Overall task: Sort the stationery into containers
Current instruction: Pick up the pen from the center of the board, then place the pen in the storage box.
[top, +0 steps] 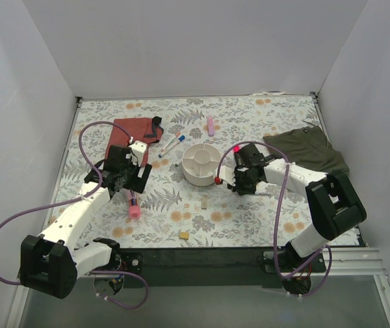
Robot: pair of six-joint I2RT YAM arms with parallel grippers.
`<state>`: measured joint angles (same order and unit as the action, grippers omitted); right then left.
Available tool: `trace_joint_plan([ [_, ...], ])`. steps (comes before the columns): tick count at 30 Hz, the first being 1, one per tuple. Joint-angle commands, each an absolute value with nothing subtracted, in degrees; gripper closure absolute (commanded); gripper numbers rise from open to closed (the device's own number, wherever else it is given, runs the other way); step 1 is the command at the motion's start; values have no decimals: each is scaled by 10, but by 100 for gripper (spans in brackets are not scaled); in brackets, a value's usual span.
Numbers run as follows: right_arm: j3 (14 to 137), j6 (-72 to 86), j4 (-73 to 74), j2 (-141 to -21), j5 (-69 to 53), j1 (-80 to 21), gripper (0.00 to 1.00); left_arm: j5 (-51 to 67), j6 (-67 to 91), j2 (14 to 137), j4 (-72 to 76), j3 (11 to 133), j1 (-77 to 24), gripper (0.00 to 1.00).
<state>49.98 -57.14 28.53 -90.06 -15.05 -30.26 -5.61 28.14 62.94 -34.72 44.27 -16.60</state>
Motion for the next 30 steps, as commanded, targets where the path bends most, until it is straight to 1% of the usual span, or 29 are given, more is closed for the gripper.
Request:
trace_joint_plan([
  [1, 471, -549, 279, -910, -130, -308, 96, -66, 272, 617, -339, 445, -162, 15],
  [2, 471, -547, 284, -897, -129, -307, 99, -67, 272, 617, -338, 446, -162, 15],
  [4, 477, -541, 317, -874, -128, -308, 99, -65, 271, 616, -338, 451, -161, 15],
  [7, 530, -541, 368, -789, -143, -307, 99, -58, 264, 613, -335, 453, -158, 15],
  [8, 573, -536, 388, -772, -148, -305, 99, -55, 262, 614, -335, 453, -157, 15],
  [11, 647, -515, 421, -733, -175, -300, 99, -55, 258, 617, -339, 451, -156, 15],
  [12, 684, -506, 422, -730, -196, -294, 99, -57, 253, 617, -346, 450, -156, 16],
  [15, 728, -447, 395, -718, -249, -281, 99, -48, 236, 601, -365, 440, -155, 18],
  [17, 724, -393, 340, -708, -264, -280, 99, -46, 225, 588, -373, 427, -156, 24],
  [18, 707, -338, 273, -703, -272, -280, 99, -45, 221, 578, -385, 425, -156, 29],
  [20, 678, -293, 198, -687, -283, -280, 99, -49, 207, 569, -395, 416, -156, 44],
  [21, 666, -259, 131, -685, -277, -280, 99, -52, 201, 562, -400, 412, -156, 52],
  [22, 651, -241, 107, -687, -271, -280, 99, -54, 195, 549, -402, 408, -155, 57],
  [23, 650, -227, 85, -693, -266, -280, 99, -55, 184, 542, -402, 399, -155, 68],
  [25, 658, -185, 45, -724, -265, -280, 99, -60, 174, 527, -398, 389, -155, 80],
  [26, 661, -169, 31, -735, -269, -280, 99, -61, 169, 523, -397, 383, -155, 93],
  [27, 661, -147, 13, -744, -281, -281, 99, -62, 169, 522, -394, 373, -155, 98],
  [28, 653, -112, -40, -757, -286, -280, 99, -62, 167, 520, -394, 367, -155, 100],
  [30, 643, -82, -82, -769, -294, -283, 99, -62, 167, 519, -392, 355, -155, 100],
])
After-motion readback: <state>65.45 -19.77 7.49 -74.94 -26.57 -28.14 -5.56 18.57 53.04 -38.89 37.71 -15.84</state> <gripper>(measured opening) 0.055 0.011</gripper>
